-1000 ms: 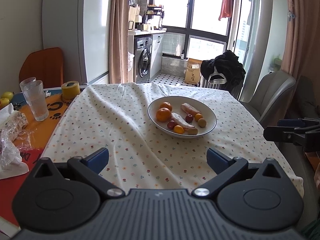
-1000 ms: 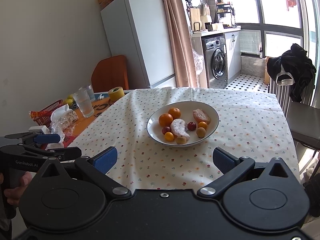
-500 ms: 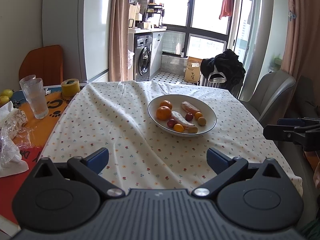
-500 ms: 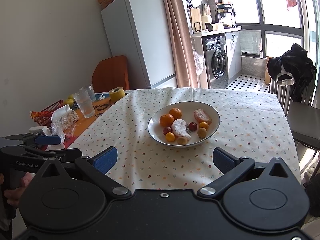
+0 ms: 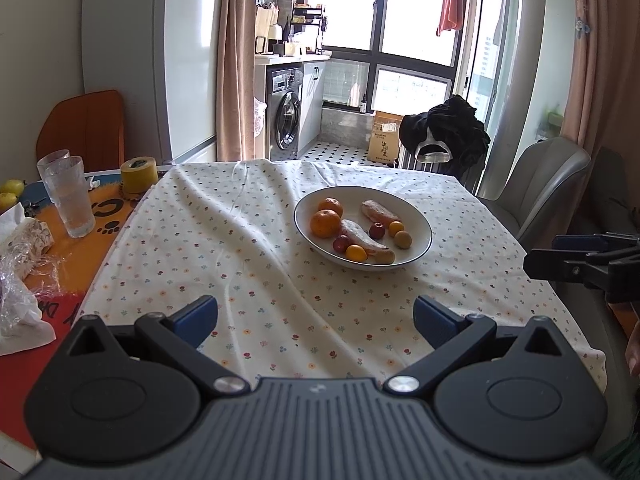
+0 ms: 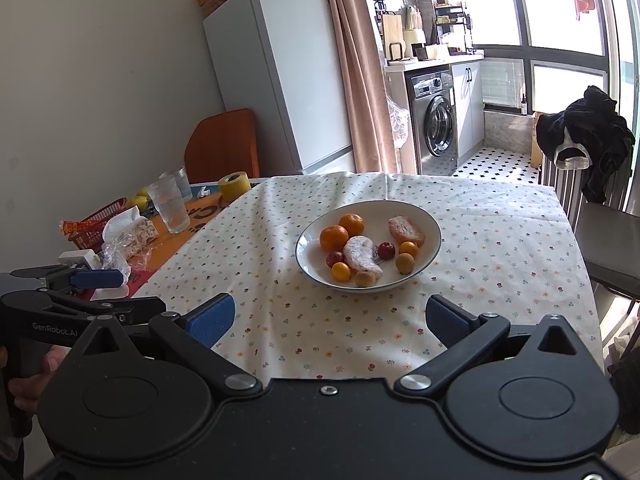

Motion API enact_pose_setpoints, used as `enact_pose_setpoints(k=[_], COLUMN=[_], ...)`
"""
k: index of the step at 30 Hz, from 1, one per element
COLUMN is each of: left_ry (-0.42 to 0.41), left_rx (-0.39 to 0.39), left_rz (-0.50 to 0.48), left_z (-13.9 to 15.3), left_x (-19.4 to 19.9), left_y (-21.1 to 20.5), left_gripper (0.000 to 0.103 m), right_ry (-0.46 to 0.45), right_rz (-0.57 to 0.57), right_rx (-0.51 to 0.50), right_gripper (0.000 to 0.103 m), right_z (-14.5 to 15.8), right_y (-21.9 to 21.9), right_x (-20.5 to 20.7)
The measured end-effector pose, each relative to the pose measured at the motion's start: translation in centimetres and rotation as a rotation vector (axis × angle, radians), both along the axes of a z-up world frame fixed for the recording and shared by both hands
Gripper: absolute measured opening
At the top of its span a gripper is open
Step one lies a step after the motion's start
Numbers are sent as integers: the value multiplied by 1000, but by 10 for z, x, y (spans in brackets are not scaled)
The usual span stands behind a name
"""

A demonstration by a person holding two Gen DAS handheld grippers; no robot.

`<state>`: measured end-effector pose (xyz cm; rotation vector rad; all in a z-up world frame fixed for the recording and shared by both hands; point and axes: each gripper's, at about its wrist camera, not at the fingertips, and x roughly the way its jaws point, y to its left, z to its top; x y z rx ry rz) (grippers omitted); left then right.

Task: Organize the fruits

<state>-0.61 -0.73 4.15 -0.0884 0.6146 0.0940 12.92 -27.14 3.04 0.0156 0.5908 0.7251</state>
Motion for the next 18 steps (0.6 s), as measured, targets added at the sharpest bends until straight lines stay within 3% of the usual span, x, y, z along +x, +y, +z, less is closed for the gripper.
enact_pose_setpoints(k=[18], left_ry=[5], left_rx=[1], left_rz=[-13], left_z=[-1], left_x=[1], left_y=[-3], left_gripper=[103], right_ry=[5], right_rz=[-1], right_rx=[-2], right_gripper=[103], right_z=[-1], right_y=[-1], right_x=[0])
